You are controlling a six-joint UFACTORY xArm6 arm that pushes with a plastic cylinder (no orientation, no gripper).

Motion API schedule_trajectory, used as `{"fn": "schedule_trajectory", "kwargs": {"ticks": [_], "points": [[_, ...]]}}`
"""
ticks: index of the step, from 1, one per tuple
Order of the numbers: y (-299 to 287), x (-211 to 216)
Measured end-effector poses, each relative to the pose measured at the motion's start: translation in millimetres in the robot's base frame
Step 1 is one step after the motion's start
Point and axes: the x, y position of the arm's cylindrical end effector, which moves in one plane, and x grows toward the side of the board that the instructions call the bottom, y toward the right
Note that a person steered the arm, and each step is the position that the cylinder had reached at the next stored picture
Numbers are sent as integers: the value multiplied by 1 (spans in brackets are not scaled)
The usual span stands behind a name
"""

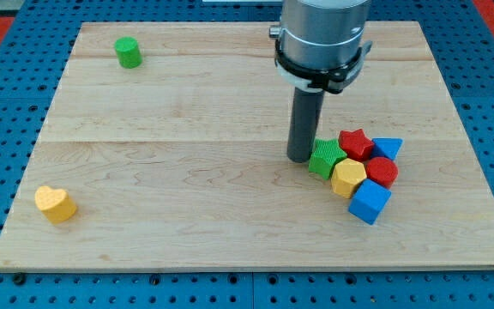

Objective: Slide the green circle to the center

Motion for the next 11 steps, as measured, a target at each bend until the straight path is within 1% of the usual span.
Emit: {"fn": "schedule_trajectory", "kwargs": {"ticks": [1, 2, 3, 4, 5, 6, 7, 8, 9, 10, 11], "points": [[-42, -46], [-49, -133], [-94, -213], [-171, -252], [-243, -256], [-247, -222], [-187, -181], [-180, -166], [-207, -194], [-253, -194], [-192, -157]]}}
